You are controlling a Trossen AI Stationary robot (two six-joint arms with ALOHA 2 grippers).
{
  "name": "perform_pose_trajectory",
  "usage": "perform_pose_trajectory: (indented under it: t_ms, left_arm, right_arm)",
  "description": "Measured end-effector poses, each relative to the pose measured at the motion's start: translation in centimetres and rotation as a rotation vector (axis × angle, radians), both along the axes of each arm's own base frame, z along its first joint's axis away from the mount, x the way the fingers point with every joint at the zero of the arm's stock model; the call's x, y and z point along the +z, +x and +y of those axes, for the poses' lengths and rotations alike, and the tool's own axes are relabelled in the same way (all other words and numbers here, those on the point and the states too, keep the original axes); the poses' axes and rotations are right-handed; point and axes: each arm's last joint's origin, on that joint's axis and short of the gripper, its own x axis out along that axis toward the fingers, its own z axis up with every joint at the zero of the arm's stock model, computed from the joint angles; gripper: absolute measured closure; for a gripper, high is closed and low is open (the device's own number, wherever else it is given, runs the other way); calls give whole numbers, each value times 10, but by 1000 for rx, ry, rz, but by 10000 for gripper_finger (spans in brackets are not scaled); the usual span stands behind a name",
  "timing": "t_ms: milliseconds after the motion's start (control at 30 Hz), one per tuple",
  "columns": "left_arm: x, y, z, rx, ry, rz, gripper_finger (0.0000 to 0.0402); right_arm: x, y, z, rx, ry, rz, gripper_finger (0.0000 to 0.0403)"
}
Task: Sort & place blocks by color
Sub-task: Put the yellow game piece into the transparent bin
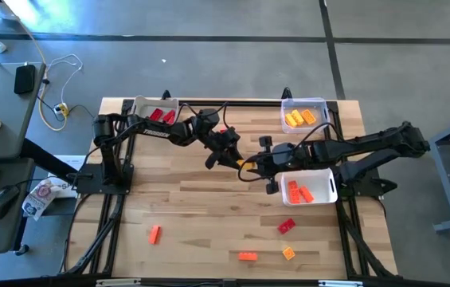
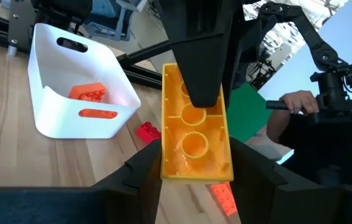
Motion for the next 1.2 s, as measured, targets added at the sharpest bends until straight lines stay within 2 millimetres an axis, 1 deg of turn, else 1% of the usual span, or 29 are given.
perform_pose_trajectory:
  t_ms: [267,433,633,833,1033,1200]
  left_arm:
    - [0,0,0,2,-6,3,259]
    - [0,0,0,11,-14,9,242]
    - [0,0,2,24,29,-12,215]
    - [-2,-6,17,110,46,5,199]
    - [-6,-16,36,166,43,43,200]
    - [-10,-22,49,270,141,64,200]
  right_arm:
    - [0,0,0,-11,16,-2,328]
    - [0,0,-1,-65,44,-6,330]
    - [-1,-1,-2,-145,86,-4,331]
    - [-5,-4,-5,-255,108,24,331]
    - [-10,-11,-9,-416,91,61,331]
    - [-13,-16,-16,-577,55,66,331]
